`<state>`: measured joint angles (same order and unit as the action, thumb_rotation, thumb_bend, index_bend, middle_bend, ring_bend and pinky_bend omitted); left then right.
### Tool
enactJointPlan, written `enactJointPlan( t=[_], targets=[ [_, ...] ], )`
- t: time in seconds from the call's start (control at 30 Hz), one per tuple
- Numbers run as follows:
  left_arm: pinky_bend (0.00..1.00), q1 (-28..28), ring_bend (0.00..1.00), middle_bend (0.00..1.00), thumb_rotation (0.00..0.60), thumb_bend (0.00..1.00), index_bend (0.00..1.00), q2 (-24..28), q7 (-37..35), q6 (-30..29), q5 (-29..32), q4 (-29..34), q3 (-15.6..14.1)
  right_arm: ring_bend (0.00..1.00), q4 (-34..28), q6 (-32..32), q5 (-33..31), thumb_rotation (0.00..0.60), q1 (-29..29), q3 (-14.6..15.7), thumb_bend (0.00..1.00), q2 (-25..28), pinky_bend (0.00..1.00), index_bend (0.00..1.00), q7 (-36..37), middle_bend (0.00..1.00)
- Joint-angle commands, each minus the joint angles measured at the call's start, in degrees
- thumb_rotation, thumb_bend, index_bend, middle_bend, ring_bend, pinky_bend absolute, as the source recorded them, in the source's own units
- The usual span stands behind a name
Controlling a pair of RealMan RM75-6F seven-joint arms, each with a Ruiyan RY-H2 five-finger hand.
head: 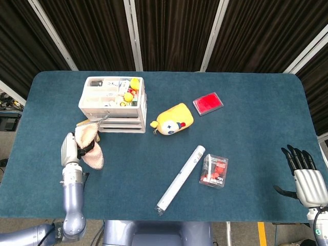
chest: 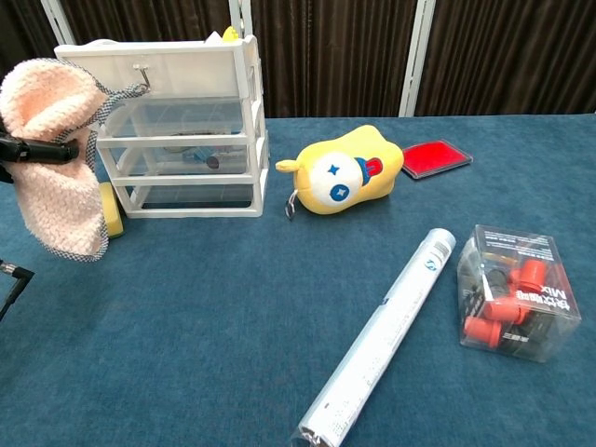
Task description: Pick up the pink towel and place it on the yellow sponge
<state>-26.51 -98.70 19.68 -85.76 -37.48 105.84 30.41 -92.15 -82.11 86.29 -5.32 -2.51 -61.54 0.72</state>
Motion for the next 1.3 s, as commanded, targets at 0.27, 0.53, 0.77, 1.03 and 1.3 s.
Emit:
enactJointPlan(
  t=[0.27,0.53,0.77,1.03,1.3],
  targets=[
    [0.74,-0.12,0.75,0.84,0.6,0.68,1.0,0.76,-0.21,0.88,2.06,-1.24,0.16,0.0,0.03,-0.12,0.12,0.6,0.01,-0.01,0.01,-0.03,0.0,0.0,0.08,0.0],
    [0.74,-0.46,0.75,0.84,0.6,0.68,1.0,0.45,-1.67,1.75,2.38,-2.12,0.2,0.0,-0.07,-0.1,-0.01,0.6,0.03,-0.04,0.01,-0.02,0.0,0.0,0.1,0.0],
    [0.74,-0.73,0.75,0.84,0.6,0.67,1.0,0.48,-2.19,2.11,2.53,-2.34,-0.03,0.0,-0.05,-0.1,-0.02,0.6,0.0,-0.08,0.01,-0.03,0.0,0.0,0.1,0.0],
    [0.74,-0.79,0.75,0.84,0.6,0.68,1.0,0.83,-2.15,2.03,2.22,-1.59,-0.85,0.0,-0.06,-0.14,-0.01,0.6,-0.01,-0.13,0.01,-0.05,0.0,0.0,0.1,0.0],
    [0.74,-1.35,0.75,0.84,0.6,0.67,1.0,0.98,-2.0,1.96,1.98,-1.02,-0.76,0.0,-0.09,-0.1,-0.07,0.6,-0.03,-0.14,0.01,-0.07,0.0,0.0,0.1,0.0]
  ],
)
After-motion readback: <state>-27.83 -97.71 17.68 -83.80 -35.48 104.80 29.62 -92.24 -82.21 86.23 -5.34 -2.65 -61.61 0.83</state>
